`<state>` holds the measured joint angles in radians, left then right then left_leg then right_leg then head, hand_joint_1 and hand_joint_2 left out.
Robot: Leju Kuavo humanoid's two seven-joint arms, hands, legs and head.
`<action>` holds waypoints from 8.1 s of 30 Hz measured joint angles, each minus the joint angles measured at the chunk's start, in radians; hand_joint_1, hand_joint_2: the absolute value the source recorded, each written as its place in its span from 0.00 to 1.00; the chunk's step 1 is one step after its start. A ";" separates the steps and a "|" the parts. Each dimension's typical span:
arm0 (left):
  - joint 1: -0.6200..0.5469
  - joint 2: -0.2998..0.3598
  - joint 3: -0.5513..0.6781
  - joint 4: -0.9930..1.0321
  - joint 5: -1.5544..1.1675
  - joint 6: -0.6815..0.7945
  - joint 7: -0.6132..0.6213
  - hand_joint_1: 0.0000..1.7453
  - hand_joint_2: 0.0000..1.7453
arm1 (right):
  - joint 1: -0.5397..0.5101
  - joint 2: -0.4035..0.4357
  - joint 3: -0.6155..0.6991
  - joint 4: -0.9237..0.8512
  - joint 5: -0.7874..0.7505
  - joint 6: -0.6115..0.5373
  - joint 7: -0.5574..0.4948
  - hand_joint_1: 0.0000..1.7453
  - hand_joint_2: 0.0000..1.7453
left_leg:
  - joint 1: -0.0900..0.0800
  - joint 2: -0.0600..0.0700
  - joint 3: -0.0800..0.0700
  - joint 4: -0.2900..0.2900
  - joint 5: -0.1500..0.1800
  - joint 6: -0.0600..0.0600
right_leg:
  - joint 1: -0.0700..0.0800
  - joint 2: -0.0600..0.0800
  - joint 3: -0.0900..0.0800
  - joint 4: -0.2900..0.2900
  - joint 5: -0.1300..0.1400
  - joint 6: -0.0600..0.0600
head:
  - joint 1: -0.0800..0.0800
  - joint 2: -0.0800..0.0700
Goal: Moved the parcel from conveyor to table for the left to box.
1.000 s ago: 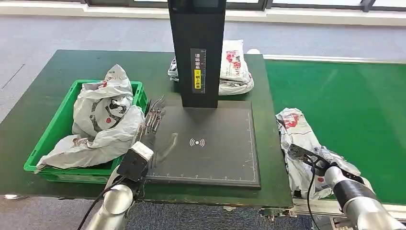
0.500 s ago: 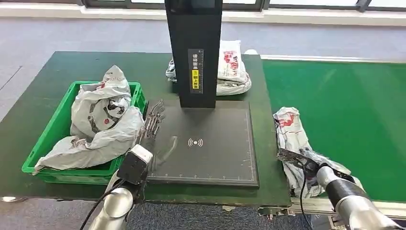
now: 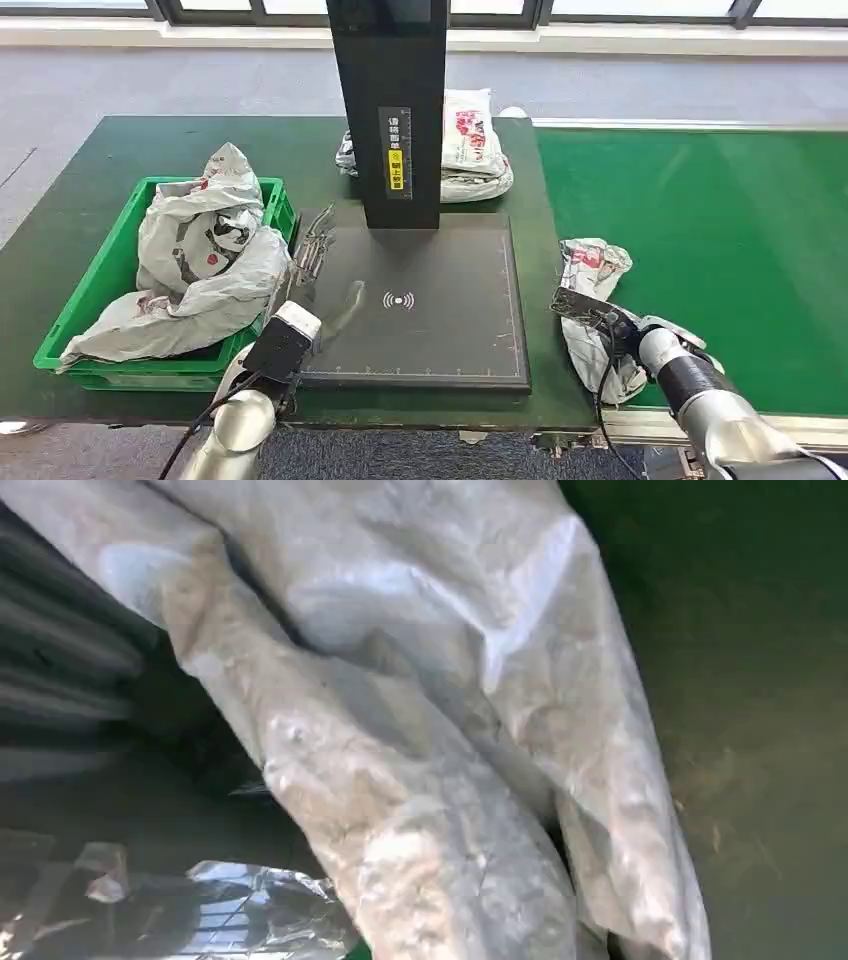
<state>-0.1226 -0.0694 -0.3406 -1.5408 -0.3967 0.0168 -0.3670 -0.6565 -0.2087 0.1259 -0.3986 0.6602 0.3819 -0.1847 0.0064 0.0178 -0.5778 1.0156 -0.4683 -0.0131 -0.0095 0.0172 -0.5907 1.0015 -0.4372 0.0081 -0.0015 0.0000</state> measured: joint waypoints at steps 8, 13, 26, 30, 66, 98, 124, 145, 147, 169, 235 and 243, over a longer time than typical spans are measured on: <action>0.028 0.011 0.026 -0.009 -0.022 0.013 -0.032 0.00 1.00 | 0.041 -0.014 -0.013 0.002 -0.268 0.007 -0.077 1.00 1.00 | 0.004 0.006 0.000 -0.003 -0.004 -0.007 | 0.004 0.007 -0.005 0.002 -0.004 -0.008 | 0.000 0.000; 0.044 0.013 0.029 -0.010 -0.032 0.020 -0.048 0.00 1.00 | 0.087 -0.015 -0.083 0.002 -0.499 0.046 -0.136 1.00 1.00 | 0.005 0.010 -0.001 -0.007 -0.005 -0.007 | 0.004 0.011 -0.011 0.003 -0.004 -0.010 | 0.000 0.000; 0.018 0.008 0.042 0.024 -0.033 0.029 -0.064 0.00 1.00 | 0.177 0.048 -0.204 -0.333 -1.205 0.123 -0.153 1.00 1.00 | 0.004 -0.008 0.006 -0.014 0.005 -0.019 | 0.004 -0.007 -0.013 0.005 -0.007 -0.018 | 0.000 0.000; 0.020 0.006 0.047 0.024 -0.035 0.030 -0.061 0.00 1.00 | 0.199 0.053 -0.204 -0.420 -1.261 0.123 -0.161 1.00 1.00 | 0.002 -0.013 0.005 -0.013 0.006 -0.017 | 0.002 -0.013 -0.011 0.005 -0.007 -0.017 | -0.001 0.000; 0.051 -0.019 0.069 -0.011 -0.077 0.027 -0.039 0.00 1.00 | 0.203 0.140 -0.179 -0.660 -1.195 0.094 -0.065 1.00 1.00 | -0.003 -0.013 -0.009 -0.008 0.005 -0.009 | -0.001 -0.014 -0.011 0.005 -0.005 -0.011 | 0.000 0.000; -0.088 -0.028 0.044 0.163 -0.016 0.011 -0.076 0.00 1.00 | 0.150 0.331 0.438 -0.268 -0.930 -0.093 -0.078 0.00 1.00 | -0.001 -0.015 0.001 -0.007 0.007 -0.010 | 0.001 -0.014 -0.011 0.005 -0.004 -0.011 | 0.000 0.000; -0.110 -0.006 0.033 0.188 -0.009 0.022 -0.070 0.00 1.00 | 0.097 0.067 0.287 -0.380 -0.885 -0.277 -0.063 0.00 1.00 | -0.005 -0.021 -0.004 -0.004 0.012 -0.002 | -0.004 -0.020 -0.011 0.003 0.001 -0.002 | 0.000 0.000; -0.091 -0.019 0.069 0.208 -0.074 0.042 -0.077 0.00 1.00 | 0.213 -0.069 -0.126 -0.906 -0.746 -0.271 -0.084 0.00 0.00 | -0.005 -0.020 -0.006 -0.003 0.010 0.001 | -0.005 -0.019 -0.013 0.002 0.001 -0.001 | 0.000 0.000; -0.091 -0.019 0.070 0.208 -0.086 0.037 -0.074 0.00 1.00 | 0.234 -0.069 -0.132 -0.933 -0.735 -0.271 -0.078 0.00 0.00 | -0.005 -0.020 -0.006 -0.003 0.010 0.001 | -0.005 -0.019 -0.013 0.002 0.001 -0.001 | 0.000 0.000; -0.358 -0.048 -0.423 0.396 -1.154 0.361 0.333 0.00 1.00 | 0.425 -0.077 -0.153 -0.974 -0.726 -0.173 -0.099 0.00 1.00 | -0.006 -0.020 -0.008 -0.001 0.009 0.003 | -0.005 -0.019 -0.014 0.001 0.002 0.001 | 0.000 0.000; -0.793 0.019 -0.542 0.938 -0.778 0.321 0.319 1.00 1.00 | 0.577 -0.125 -0.153 -1.108 -0.818 -0.143 -0.076 0.00 1.00 | -0.006 -0.024 -0.002 -0.001 0.011 0.005 | -0.005 -0.023 -0.006 0.002 0.000 0.004 | 0.000 0.000; -0.792 0.038 -0.524 0.888 -0.785 0.322 0.320 1.00 1.00 | 0.591 -0.125 -0.153 -1.132 -0.817 -0.145 -0.069 0.00 1.00 | -0.006 -0.023 -0.004 -0.001 0.011 0.005 | -0.005 -0.023 -0.007 0.002 0.000 0.004 | 0.000 0.000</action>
<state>-0.9148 -0.0313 -0.8648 -0.6527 -1.1818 0.3391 -0.0465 -0.0651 -0.3338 -0.0271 -1.5305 -0.1564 0.2373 -0.2537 0.0006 -0.0057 -0.5813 1.0143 -0.4574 -0.0079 -0.0148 -0.0054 -0.5979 1.0032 -0.4370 0.0117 -0.0019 -0.0004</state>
